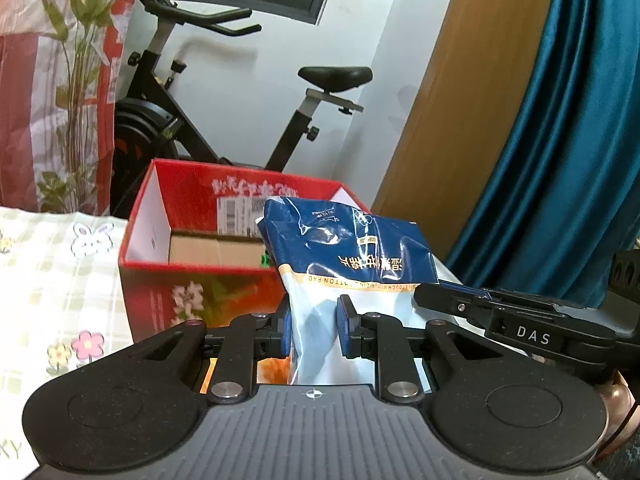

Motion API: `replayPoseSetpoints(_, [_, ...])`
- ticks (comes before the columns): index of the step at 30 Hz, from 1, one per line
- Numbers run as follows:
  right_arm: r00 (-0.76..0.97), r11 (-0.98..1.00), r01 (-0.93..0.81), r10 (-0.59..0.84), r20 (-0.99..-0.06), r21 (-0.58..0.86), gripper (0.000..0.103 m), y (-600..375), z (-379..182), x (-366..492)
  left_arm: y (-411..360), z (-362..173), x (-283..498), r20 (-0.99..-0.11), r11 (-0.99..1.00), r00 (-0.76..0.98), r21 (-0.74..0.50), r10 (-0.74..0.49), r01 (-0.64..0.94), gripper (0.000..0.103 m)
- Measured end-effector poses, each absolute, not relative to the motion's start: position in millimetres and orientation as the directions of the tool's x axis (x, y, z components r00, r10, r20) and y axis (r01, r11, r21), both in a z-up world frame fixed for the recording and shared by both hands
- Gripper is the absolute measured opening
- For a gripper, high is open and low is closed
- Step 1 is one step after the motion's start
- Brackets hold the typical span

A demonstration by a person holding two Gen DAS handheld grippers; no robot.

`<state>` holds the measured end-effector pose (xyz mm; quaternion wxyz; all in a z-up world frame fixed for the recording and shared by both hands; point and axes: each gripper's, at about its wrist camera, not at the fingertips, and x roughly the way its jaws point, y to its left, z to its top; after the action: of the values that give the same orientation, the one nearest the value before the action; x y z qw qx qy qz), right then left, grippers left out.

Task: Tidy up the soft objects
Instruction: 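Lift the blue bag with both grippers toward the red box, then lower the blue bag into the red box and open both grippers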

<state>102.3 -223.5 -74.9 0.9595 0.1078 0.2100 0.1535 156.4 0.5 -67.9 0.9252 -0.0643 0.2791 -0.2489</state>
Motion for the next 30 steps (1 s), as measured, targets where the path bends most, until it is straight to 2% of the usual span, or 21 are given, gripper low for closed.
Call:
replayPoseSetpoints(4, [0.868,0.926,-0.273,0.354,-0.348,0.261,0.013,-221.4,-62.7,126.9,0.7,-60.1,173.8,-0.463,0.878,0.746,-0.226,-0.479,0.423,0.023])
replayPoseSetpoints(13, [0.893,0.952,-0.273,0.304,-0.331,0.138,0.013,-209.9,-51.9,210.4,-2.9,-52.3,248.1,-0.468,0.901,0.772,-0.167,-0.430,0.400,0.023])
replayPoseSetpoints(24, [0.858,0.958,-0.248,0.285,-0.427,0.143,0.013,-192.8,-80.4,280.4,6.2,-72.8,293.4,-0.542,0.916,0.738,-0.215,-0.401,0.340,0.023])
replayPoseSetpoints(30, [0.822,0.964,-0.235,0.267,-0.502,0.127,0.014,-181.6,-97.9,299.7,8.8,-83.1,306.6,-0.585,0.929,0.723,-0.190,-0.368,0.318,0.024])
